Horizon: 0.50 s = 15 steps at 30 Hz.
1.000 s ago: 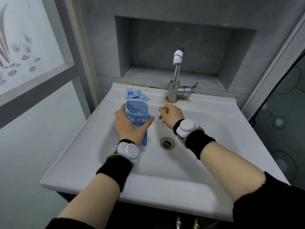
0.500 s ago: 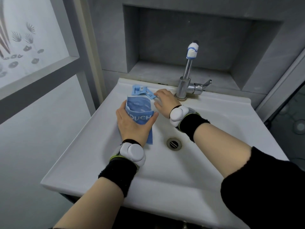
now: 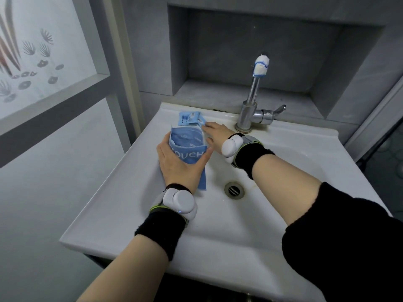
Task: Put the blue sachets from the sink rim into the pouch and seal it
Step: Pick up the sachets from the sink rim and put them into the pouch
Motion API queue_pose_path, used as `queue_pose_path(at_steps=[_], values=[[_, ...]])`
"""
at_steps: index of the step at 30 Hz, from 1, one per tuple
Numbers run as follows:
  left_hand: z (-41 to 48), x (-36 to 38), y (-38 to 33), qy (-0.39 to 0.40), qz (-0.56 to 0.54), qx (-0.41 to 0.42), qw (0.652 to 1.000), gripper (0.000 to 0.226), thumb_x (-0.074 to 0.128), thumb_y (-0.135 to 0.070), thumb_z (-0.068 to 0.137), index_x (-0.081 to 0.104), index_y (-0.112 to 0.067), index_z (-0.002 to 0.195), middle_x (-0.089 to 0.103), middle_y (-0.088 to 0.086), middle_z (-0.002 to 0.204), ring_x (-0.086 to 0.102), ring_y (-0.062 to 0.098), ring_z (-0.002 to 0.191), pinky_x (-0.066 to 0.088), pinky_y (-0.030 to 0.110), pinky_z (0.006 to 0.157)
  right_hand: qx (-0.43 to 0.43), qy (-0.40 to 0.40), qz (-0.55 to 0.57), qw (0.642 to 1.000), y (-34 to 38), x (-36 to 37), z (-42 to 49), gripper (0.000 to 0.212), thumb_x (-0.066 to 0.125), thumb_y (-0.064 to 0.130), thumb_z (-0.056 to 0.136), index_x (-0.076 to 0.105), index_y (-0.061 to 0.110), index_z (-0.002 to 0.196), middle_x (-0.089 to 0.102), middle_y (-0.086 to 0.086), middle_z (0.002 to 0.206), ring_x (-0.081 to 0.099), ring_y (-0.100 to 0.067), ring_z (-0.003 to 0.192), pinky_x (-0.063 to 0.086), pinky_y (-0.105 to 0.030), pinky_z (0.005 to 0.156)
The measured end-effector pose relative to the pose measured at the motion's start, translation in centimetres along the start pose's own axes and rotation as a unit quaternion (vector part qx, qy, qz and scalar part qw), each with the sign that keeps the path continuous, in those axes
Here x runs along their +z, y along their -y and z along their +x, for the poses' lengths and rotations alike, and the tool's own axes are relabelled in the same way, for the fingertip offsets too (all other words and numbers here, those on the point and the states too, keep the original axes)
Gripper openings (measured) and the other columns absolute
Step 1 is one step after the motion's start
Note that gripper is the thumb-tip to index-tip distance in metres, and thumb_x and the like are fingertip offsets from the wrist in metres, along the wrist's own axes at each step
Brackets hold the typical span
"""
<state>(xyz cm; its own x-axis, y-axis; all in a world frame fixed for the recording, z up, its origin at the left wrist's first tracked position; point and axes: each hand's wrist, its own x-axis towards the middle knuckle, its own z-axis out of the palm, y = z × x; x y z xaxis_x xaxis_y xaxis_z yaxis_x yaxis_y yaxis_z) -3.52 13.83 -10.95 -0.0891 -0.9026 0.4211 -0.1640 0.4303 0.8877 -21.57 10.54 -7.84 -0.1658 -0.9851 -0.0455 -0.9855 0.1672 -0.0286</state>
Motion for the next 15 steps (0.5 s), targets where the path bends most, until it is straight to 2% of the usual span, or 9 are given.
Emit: queue_pose_path(at_steps=[5,8,10,15], values=[[0.0,0.0,-0.1,0.001,0.002,-0.004,1.000,0.105,0.077,-0.067,0.051,0.030,-0.025,0.135,0.035,-0.014,0.118,0.040,0.002,0.111,0.039,0.024,0.098,0.013,-0.015,-0.038,0.999,-0.2,-0.1,0.3,0.042,0.040,0.022,0.097,0.041,0.007,0.136,0.042,-0.014,0.138,0.042,-0.033,0.123,0.031,-0.037,0.103],[0.0,0.1,0.0,0.003,0.004,-0.002,1.000,0.103,0.076,-0.068,0.051,0.030,-0.026,0.134,0.036,-0.013,0.118,0.041,0.003,0.112,0.042,0.029,0.100,0.038,-0.046,-0.062,0.996,-0.4,0.0,-0.3,0.045,0.043,0.027,0.096,0.038,0.010,0.137,0.041,-0.014,0.132,0.045,-0.035,0.115,0.037,-0.035,0.087],[0.0,0.1,0.0,0.002,0.005,0.001,1.000,0.103,0.075,-0.068,0.051,0.031,-0.026,0.134,0.036,-0.013,0.118,0.041,0.004,0.112,0.043,0.031,0.100,0.049,-0.071,-0.078,0.993,-0.5,0.1,-0.6,0.044,0.045,0.027,0.095,0.040,0.008,0.135,0.040,-0.014,0.132,0.046,-0.033,0.115,0.035,-0.033,0.079],[0.0,0.1,0.0,0.006,0.007,0.008,1.000,0.103,0.074,-0.071,0.050,0.031,-0.027,0.132,0.036,-0.014,0.117,0.042,0.004,0.111,0.042,0.028,0.099,0.093,-0.098,-0.052,0.989,-0.7,-0.3,-1.0,0.031,0.038,0.014,0.098,0.050,0.005,0.125,0.046,-0.016,0.127,0.049,-0.033,0.117,0.040,-0.037,0.083]])
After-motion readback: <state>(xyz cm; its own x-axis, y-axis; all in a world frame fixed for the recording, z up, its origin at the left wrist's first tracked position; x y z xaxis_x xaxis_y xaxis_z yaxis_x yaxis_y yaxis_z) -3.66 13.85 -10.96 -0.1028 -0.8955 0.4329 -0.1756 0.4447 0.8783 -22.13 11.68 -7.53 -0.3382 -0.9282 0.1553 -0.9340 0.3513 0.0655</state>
